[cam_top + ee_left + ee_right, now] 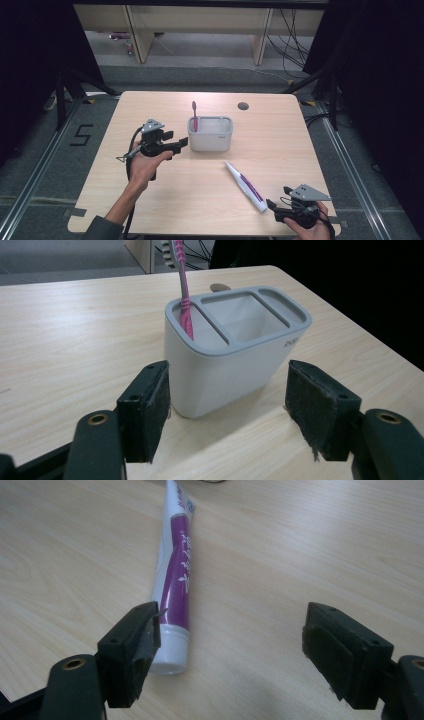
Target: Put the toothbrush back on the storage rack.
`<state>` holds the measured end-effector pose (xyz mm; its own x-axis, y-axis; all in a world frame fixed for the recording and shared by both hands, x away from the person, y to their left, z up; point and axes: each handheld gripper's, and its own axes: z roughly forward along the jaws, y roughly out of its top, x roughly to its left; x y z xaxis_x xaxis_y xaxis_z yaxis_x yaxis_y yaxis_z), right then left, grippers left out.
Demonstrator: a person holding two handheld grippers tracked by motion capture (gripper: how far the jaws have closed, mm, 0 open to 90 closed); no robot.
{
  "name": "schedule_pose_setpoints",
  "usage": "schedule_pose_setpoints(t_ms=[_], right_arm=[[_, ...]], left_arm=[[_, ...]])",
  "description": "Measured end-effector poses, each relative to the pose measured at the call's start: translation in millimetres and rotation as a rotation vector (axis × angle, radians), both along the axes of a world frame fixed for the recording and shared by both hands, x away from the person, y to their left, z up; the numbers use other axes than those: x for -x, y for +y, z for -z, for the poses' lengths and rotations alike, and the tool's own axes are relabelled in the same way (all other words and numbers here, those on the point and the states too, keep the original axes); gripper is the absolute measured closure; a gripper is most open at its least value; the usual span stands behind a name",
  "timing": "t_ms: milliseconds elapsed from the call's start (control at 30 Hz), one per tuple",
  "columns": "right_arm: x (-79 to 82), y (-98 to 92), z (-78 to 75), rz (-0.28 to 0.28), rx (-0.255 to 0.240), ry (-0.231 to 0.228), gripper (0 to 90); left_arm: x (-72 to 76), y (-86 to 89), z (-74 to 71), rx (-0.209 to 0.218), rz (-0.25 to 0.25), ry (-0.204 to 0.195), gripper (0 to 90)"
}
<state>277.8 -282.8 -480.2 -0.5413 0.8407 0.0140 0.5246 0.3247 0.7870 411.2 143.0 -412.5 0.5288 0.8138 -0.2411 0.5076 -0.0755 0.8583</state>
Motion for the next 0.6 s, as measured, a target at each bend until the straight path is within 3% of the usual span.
schedule_pose_setpoints(t_ms=[133, 167, 200, 267, 300, 333, 600], right_arm=[[-0.1, -0.1, -0.1, -0.002, 0.003, 0.004, 23.8], [0.0, 0.3, 0.3, -0.007, -0.005, 0.016, 23.8], [0.0, 0.3, 0.4, -0.008, -0.004, 0.017, 23.8], [0.0, -0.4, 0.0, -0.003, 0.003, 0.005, 23.8], [0.0, -0.4, 0.0, -0.003, 0.003, 0.005, 23.8], [0.1, -0.6, 0.1, -0.003, 0.006, 0.006, 23.8], [-0.1, 0.1, 0.5, -0.005, 0.000, 0.013, 23.8]], left_arm=[[2.5, 3.9, 4.7, 0.004, 0.010, -0.007, 32.1], [4.7, 4.7, 5.7, 0.000, 0.000, 0.008, 32.1], [3.2, 7.1, 7.6, -0.008, 0.020, -0.020, 31.7], [3.5, 10.0, 10.9, -0.012, 0.033, -0.030, 31.0], [4.3, 11.3, 12.3, -0.015, 0.030, -0.027, 31.0], [9.4, 12.7, 14.2, -0.006, 0.004, 0.019, 30.6], [17.4, 21.2, 21.3, -0.012, 0.005, 0.024, 29.8]])
